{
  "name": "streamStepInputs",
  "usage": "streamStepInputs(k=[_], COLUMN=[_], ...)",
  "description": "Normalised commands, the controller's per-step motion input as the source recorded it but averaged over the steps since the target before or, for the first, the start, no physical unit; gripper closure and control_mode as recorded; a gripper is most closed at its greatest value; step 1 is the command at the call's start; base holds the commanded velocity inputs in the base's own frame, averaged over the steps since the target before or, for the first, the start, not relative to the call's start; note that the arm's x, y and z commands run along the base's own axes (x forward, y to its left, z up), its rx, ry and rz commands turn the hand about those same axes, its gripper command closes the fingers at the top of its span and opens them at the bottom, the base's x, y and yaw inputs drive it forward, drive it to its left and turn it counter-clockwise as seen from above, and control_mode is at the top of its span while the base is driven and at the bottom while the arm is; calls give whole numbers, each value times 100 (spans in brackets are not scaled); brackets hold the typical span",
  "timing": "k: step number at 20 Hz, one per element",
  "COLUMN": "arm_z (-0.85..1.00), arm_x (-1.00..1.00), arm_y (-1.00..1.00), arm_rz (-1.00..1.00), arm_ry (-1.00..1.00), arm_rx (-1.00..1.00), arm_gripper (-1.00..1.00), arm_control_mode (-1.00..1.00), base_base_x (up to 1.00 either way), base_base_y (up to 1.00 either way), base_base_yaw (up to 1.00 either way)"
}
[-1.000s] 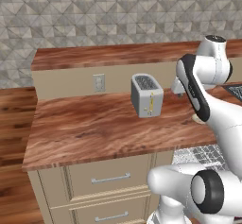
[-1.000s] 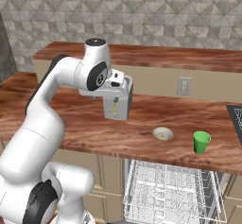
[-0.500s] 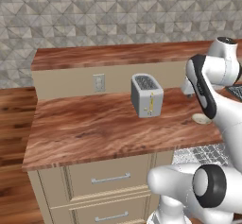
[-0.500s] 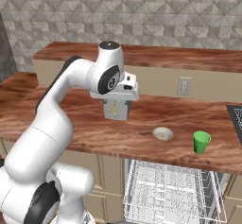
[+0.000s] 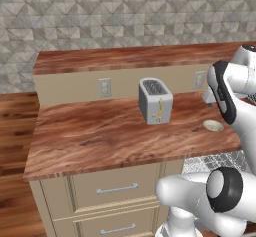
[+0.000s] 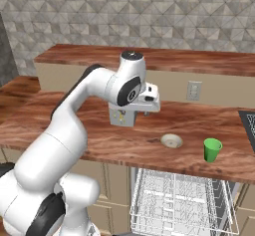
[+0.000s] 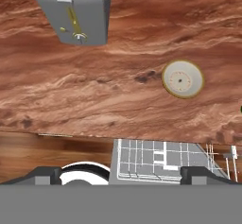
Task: Pick up the cup and bowl from the counter, place them in the dishwasher, and close the dishwasher door.
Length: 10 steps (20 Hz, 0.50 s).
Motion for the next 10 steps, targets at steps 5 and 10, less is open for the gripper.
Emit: streamStepInputs(k=[5,10], arm_z=[-12,-17], arm_x=[5,11], arm_y=[-37,-37], arm_rz=[0,0], arm_ry=[0,0], arm_rx=[0,0], arm_gripper=[-100,-100], arm_control_mode=[-100,-100], base_base_x=[0,0], base_base_y=[0,0], base_base_yaw=[0,0])
